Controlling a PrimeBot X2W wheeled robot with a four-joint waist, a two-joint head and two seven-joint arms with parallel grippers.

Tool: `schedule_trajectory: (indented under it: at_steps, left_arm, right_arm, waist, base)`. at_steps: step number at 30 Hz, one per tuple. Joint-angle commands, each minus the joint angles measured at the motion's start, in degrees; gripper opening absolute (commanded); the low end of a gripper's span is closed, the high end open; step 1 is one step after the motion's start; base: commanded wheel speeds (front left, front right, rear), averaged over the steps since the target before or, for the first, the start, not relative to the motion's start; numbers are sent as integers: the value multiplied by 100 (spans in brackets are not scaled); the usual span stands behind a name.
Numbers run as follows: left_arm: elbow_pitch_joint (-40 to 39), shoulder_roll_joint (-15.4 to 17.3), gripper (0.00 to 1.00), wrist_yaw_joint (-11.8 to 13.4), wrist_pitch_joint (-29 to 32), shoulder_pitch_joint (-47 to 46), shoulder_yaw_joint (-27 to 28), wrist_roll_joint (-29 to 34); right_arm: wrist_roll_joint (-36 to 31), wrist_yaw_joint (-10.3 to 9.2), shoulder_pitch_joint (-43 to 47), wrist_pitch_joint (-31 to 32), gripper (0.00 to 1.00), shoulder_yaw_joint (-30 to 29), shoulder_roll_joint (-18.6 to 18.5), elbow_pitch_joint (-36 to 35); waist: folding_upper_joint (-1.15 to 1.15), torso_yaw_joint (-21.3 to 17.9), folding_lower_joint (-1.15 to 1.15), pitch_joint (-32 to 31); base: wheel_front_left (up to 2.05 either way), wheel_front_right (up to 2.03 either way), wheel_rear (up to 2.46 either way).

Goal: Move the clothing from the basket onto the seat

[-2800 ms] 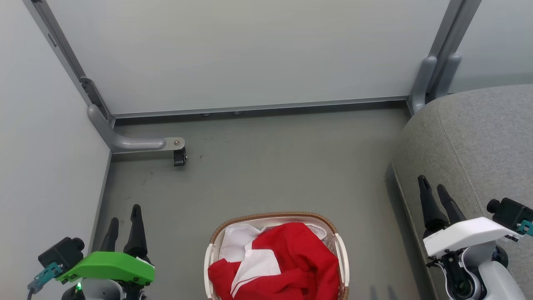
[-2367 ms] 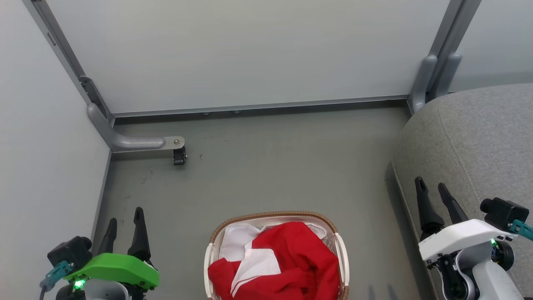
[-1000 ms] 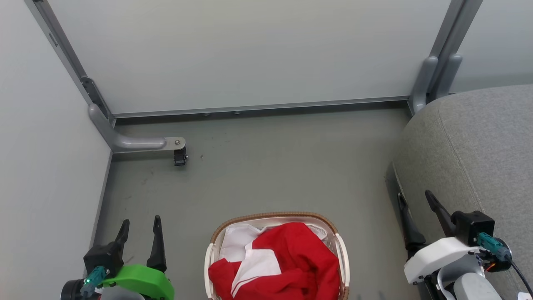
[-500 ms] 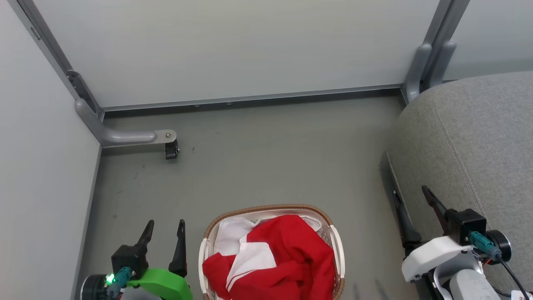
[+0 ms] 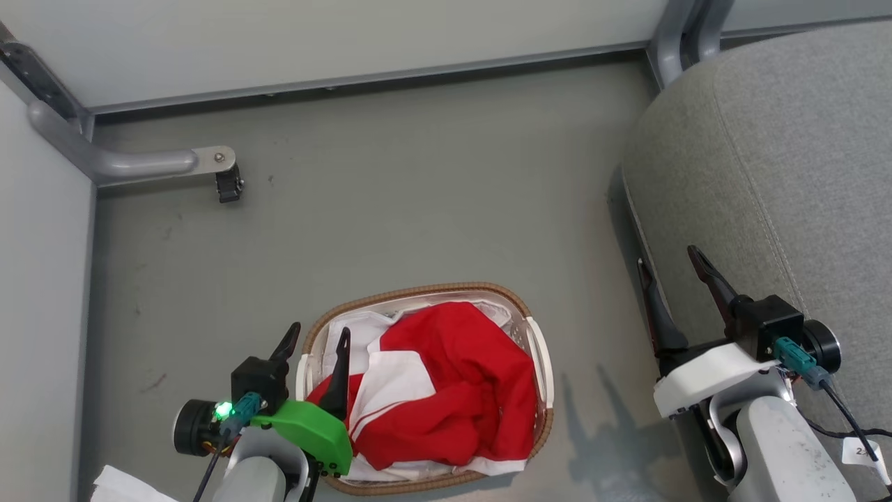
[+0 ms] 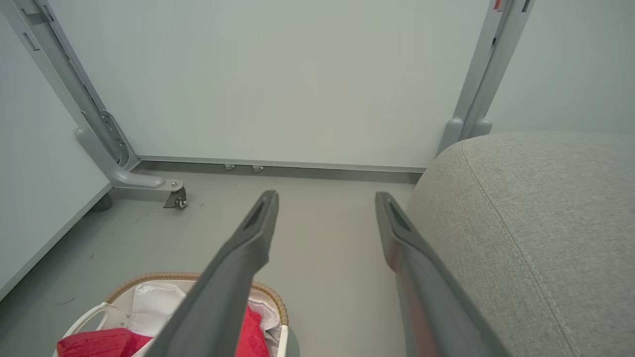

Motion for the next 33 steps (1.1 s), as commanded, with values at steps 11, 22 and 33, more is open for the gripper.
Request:
schedule_trajectory:
  at_steps: [11, 22, 33]
  left_arm:
    - [905, 30, 100, -23, -5, -795, -656, -163]
    - [1860, 179, 100, -24, -6, -1432, -1182, -356]
    - [2495, 430, 100, -19, -6, -1953, -1841, -532]
  right_arm:
    - [76, -4, -373, -26, 100, 122, 43, -128]
    - [169, -4, -627, -26, 100, 302, 86, -255]
    - [469, -4, -783, -26, 100, 449, 89, -328]
  waist:
    - [0, -665, 0, 1136]
    - [0, -1000, 0, 1858]
    - [0, -1286, 0, 2440]
  base:
    - [0, 0, 0]
    - [0, 0, 0]
    - [0, 0, 0]
